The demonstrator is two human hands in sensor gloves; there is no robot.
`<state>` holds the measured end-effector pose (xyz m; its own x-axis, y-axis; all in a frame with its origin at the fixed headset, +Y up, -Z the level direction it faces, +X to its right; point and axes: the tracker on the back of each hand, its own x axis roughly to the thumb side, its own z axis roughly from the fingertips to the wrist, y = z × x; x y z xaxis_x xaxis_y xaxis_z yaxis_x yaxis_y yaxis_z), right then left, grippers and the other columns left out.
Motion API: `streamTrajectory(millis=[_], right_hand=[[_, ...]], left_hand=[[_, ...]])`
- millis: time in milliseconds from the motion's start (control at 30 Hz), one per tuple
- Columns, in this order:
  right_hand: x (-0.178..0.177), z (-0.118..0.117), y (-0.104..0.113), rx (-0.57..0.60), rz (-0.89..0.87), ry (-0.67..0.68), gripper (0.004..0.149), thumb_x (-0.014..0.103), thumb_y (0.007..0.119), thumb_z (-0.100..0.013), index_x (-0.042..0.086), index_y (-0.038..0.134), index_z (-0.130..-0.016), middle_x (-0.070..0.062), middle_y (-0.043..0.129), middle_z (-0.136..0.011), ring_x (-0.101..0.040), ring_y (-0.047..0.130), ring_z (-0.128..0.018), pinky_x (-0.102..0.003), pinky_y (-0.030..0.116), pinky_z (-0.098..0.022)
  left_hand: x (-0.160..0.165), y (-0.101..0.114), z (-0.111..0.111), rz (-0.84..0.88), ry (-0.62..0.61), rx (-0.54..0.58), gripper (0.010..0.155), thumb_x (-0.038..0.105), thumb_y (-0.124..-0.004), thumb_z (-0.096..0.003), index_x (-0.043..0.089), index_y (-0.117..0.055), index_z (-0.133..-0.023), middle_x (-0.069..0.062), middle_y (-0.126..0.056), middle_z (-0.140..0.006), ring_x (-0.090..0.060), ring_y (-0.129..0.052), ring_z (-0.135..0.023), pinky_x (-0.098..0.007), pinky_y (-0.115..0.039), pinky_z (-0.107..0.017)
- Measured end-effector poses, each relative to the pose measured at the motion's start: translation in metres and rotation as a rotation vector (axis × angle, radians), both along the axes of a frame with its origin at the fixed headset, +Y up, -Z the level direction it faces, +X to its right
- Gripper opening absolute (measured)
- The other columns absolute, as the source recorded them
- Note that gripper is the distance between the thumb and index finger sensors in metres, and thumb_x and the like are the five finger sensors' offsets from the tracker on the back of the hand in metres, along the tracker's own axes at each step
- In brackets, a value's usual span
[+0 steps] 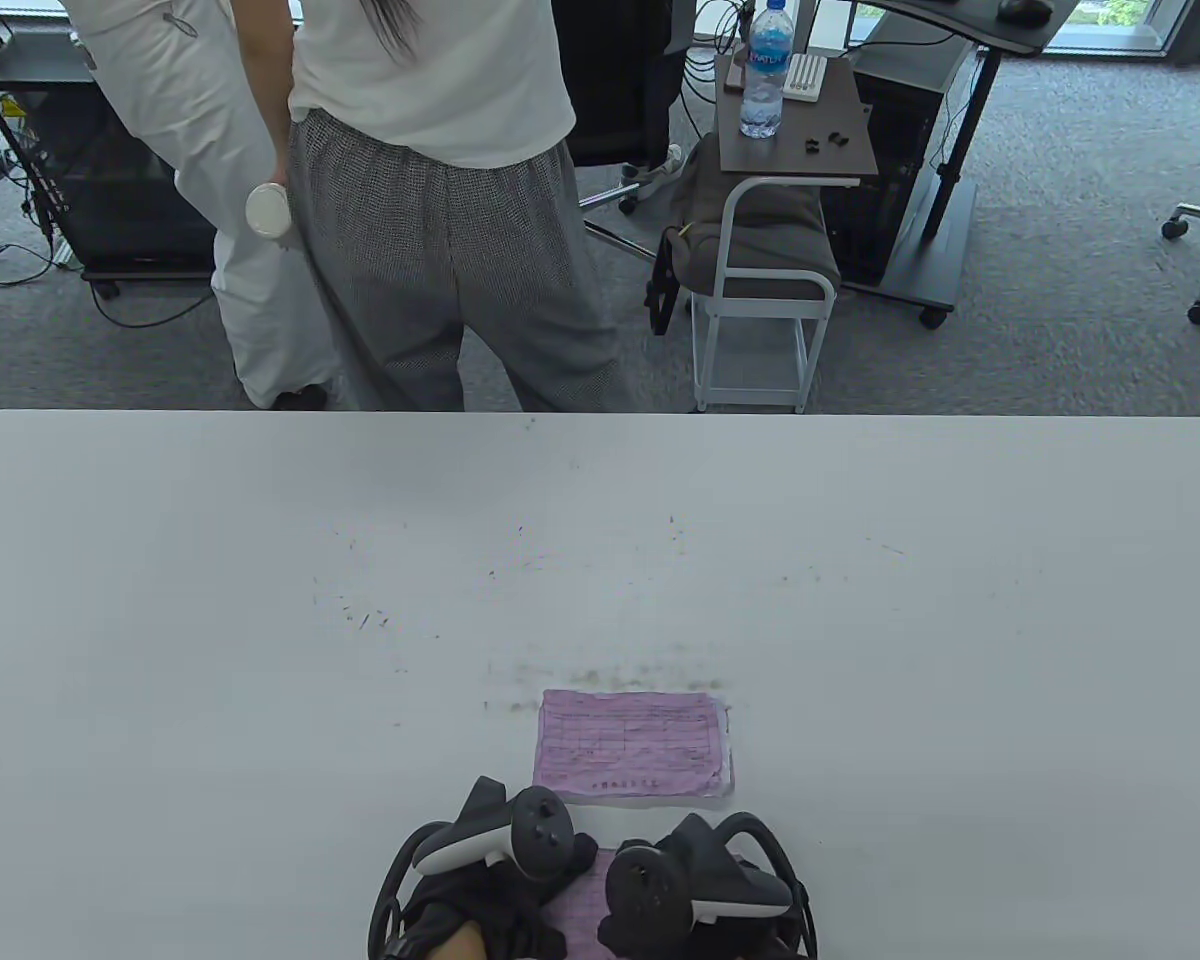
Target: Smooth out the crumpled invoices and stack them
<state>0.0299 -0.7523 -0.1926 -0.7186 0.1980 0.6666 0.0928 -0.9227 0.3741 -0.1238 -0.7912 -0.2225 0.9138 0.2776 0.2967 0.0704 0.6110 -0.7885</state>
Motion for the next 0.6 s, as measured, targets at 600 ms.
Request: streamTrajectory(millis=[600], right_hand=[[0.011, -0.008, -0.008, -0.038, 0.350, -0.347, 0.044, 0.038, 0.072, -0.058, 0.007, 0.067, -0.088, -0.026, 0.069, -0.095, -0.040, 0.083, -0.074, -0.054, 0.082, -0.044]], left_hand=[[0.001, 0.001, 0.000, -0.004, 0.001, 0.000, 0.081, 0.041, -0.081, -0.0519, 0.041, -0.021, -0.106, -0.011, 0.014, -0.102, -0.057, 0.011, -0.090, -0.071, -0.019, -0.063]])
